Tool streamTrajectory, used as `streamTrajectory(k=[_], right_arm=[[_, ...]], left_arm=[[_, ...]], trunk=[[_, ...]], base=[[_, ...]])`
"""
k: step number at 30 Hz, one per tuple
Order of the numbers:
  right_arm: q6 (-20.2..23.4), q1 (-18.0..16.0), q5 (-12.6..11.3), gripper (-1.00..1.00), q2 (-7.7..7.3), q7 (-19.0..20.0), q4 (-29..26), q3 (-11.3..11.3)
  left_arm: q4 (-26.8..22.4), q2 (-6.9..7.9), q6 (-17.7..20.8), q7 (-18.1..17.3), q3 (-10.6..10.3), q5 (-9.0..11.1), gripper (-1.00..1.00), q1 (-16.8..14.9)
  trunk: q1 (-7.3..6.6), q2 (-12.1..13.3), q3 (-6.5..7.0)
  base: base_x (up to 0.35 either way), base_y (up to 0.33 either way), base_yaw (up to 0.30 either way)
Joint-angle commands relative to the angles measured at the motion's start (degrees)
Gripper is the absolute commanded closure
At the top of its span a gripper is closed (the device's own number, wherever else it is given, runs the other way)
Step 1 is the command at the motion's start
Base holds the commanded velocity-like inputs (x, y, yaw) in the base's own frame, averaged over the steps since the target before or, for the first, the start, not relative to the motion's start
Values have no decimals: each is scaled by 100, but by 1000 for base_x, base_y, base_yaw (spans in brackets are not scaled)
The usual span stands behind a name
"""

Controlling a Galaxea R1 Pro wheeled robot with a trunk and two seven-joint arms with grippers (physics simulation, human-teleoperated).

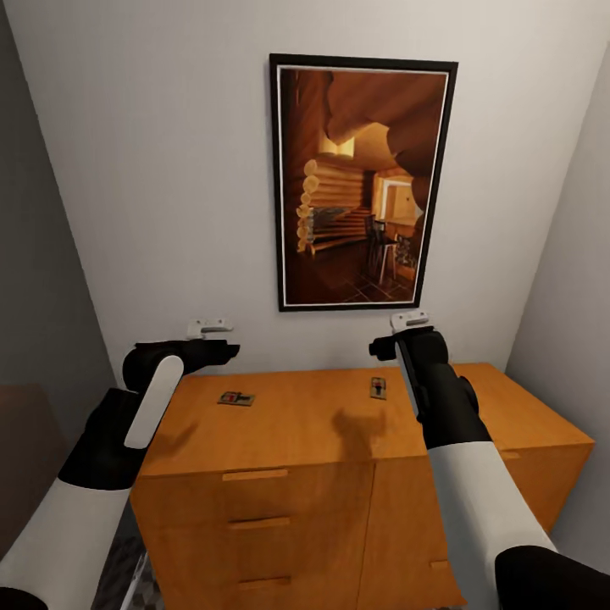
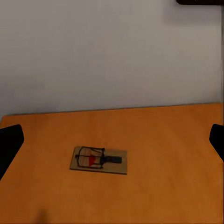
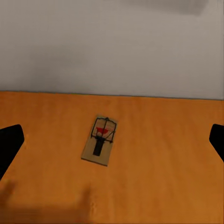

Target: Take the four mousetraps from the cabinet in the bathroom and place them on the bathroom floor. Make sure all four end up on the same floor surface, and ensure that at least two of them are either under or directly next to the same bathroom sink.

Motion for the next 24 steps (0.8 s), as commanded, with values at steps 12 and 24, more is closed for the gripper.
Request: streamTrajectory(k=[12,24], right_arm=[[26,-122,31,-100,288,9,579,-12],[26,-840,-112,-100,288,35,1746,-405]], left_arm=[[76,-9,7,66,-170,412,-100,-5],[114,-13,0,75,-290,444,-100,-7]], trunk=[[1,-4,-8],[1,-4,-8]], base=[[34,0,0],[1,0,0]])
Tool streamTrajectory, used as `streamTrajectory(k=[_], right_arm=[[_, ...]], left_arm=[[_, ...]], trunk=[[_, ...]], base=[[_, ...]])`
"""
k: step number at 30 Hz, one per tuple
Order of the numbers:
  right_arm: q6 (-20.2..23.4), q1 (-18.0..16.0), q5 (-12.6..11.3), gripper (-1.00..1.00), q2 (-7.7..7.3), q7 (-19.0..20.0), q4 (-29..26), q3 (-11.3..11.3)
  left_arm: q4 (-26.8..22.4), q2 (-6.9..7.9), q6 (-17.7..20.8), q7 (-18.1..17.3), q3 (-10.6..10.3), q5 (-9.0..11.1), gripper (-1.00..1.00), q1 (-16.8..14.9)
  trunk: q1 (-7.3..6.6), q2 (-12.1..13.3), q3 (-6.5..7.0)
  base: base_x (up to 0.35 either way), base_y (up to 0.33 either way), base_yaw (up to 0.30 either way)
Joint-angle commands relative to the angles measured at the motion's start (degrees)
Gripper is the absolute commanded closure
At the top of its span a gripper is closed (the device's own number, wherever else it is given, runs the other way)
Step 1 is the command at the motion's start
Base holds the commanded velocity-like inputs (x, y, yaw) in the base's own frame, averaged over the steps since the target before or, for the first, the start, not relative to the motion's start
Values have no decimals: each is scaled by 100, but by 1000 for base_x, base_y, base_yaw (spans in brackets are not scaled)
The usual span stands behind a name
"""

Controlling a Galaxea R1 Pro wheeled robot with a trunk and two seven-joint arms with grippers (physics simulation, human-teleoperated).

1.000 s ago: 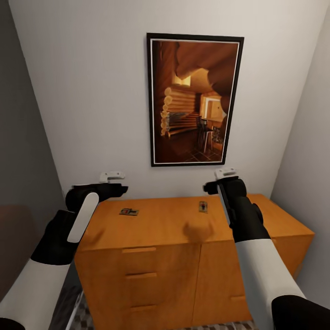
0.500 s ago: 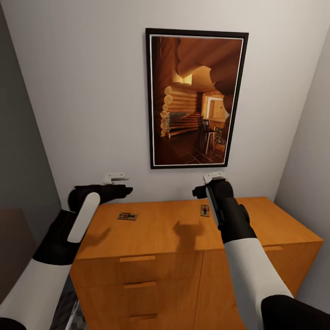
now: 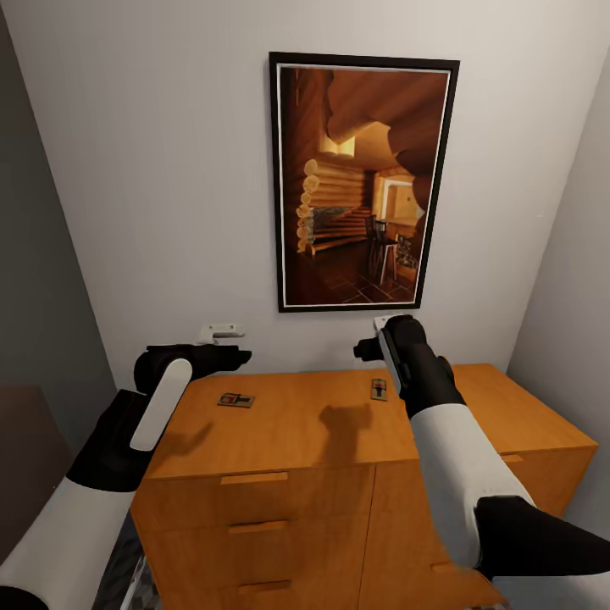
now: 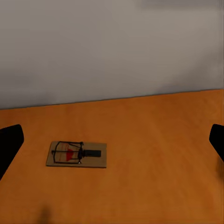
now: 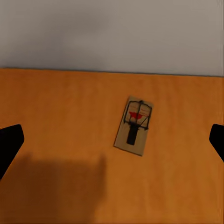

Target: Take the four mousetraps from the cabinet in the bathroom and place them on the bathroom floor. Make sure all four end up on the same floor surface, and ensure that at least two of them are either under or directly next to the same bathroom sink.

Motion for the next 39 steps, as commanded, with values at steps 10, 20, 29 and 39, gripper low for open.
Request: streamTrajectory(k=[10,20,29,39], right_arm=[[19,-603,-252,-100,7,-4,934,-472],[19,-1100,-288,-100,7,-80,1711,-581],[19,-1418,-295,-100,7,-177,2287,-608],[19,-1486,-303,-100,7,-271,2415,-690]], left_arm=[[-3,3,8,62,-20,57,-100,-7],[-3,3,8,62,-21,58,-100,-4],[-3,3,8,67,-21,60,-100,-6],[-3,3,8,70,-21,62,-100,-4]], trunk=[[0,-5,-8],[0,-5,-8],[0,-5,-8],[0,-5,-8]], base=[[0,0,0],[0,0,0],[0,0,0],[0,0,0]])
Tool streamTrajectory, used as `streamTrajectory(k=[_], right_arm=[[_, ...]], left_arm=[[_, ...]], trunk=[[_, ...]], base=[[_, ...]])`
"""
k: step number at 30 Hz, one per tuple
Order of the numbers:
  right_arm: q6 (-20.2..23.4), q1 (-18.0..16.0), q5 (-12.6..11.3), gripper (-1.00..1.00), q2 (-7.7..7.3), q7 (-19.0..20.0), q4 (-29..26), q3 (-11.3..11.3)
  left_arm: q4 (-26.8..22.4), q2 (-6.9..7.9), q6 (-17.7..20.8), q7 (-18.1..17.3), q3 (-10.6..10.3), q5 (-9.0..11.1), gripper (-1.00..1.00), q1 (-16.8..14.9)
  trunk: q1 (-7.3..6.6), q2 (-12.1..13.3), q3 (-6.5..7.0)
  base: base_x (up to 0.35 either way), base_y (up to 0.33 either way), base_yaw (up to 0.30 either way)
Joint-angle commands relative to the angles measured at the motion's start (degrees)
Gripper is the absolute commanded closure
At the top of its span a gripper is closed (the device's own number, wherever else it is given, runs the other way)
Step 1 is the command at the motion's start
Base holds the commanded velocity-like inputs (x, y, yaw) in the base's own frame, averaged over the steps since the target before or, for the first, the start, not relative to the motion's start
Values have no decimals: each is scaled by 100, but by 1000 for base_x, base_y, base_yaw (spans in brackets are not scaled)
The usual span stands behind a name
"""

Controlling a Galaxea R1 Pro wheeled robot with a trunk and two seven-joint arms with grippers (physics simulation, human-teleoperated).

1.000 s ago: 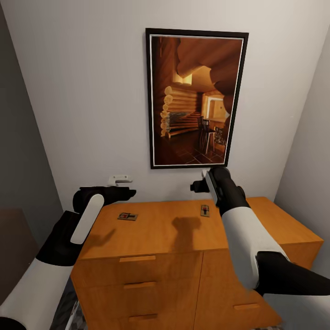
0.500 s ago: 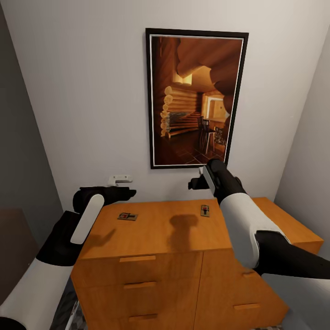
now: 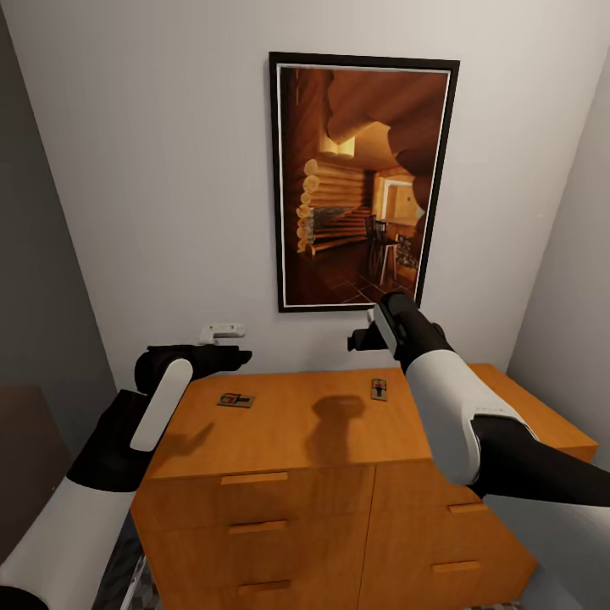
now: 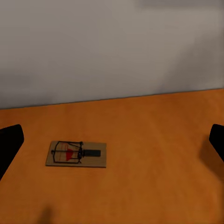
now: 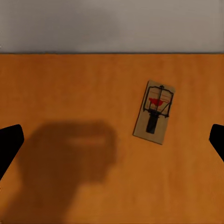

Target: Take the four mousetraps from the cabinet in the bathroom and place them on the bathroom floor. Make sure all four end up on the same floor surface, and ensure that at least two of them are either under or directly next to the same bathroom sink.

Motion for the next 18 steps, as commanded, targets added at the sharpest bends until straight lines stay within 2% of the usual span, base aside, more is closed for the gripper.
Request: streamTrajectory(k=[1,7,11,18], right_arm=[[15,-12,17,-100,9,-14,4,-81],[15,-43,16,-100,9,-38,36,-343],[15,-121,18,-100,-59,-81,57,-504],[15,-209,16,-100,-107,-164,83,-594]], left_arm=[[-5,6,10,60,-11,56,-100,-7],[-5,6,6,60,-11,57,-100,-8],[-5,6,3,60,-11,59,-100,-5],[-5,6,2,60,-11,61,-100,-6]], trunk=[[0,-5,-8],[0,-5,-8],[0,-5,-8],[0,-5,-8]], base=[[0,0,0],[0,0,0],[0,0,0],[0,0,0]])
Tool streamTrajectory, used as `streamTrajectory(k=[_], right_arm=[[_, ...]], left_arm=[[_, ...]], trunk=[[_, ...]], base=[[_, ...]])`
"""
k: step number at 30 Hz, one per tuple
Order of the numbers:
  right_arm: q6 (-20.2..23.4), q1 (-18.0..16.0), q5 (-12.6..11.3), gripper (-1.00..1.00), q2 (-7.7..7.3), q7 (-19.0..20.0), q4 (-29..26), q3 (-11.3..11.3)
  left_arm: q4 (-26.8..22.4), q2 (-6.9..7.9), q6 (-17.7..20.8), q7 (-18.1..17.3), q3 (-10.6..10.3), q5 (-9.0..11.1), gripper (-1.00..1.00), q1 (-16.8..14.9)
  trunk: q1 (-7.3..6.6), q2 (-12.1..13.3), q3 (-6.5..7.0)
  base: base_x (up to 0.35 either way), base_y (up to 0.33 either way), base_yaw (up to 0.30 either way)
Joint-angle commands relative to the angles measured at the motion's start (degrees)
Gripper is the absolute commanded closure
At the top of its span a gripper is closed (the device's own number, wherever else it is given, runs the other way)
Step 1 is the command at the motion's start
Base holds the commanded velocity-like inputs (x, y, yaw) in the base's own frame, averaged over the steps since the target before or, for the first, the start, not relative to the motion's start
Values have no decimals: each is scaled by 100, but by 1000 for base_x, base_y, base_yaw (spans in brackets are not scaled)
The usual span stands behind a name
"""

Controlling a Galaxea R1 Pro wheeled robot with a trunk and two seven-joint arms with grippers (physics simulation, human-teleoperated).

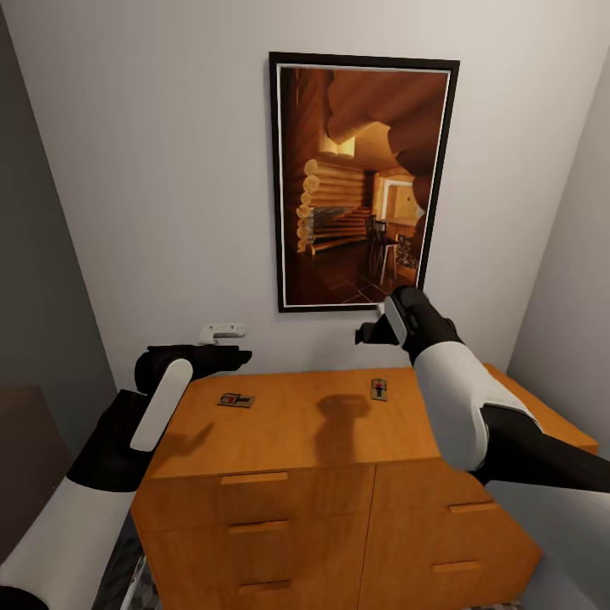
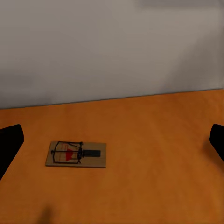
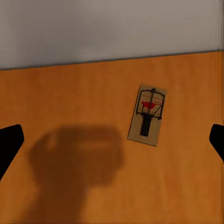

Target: Take the four mousetraps from the cabinet in the bathroom and place them on the bathroom floor. Make sure all four end up on the same floor surface, and ensure that at least two of them are either under or directly next to the same bathroom sink.

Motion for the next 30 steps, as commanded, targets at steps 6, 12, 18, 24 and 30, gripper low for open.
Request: streamTrajectory(k=[6,12,18,24,30], right_arm=[[14,-28,-3,-100,2,-50,19,-63],[14,-35,-6,-100,22,-58,30,-70],[14,-37,-7,-100,44,-62,36,-73],[14,-38,-8,-100,46,-67,37,-73],[14,-37,-8,-100,40,-69,68,-73]], left_arm=[[-4,6,10,60,-11,57,-100,-6],[0,6,10,60,-11,57,-100,-6],[8,6,16,60,-14,88,-100,-3],[111,6,28,60,-24,152,-100,-5],[391,9,33,60,-69,269,-100,-8]], trunk=[[0,-5,-8],[0,-5,-8],[0,-5,-8],[0,-5,-8],[0,-5,-8]], base=[[29,0,0],[147,0,0],[58,0,0],[19,0,0],[6,0,0]])
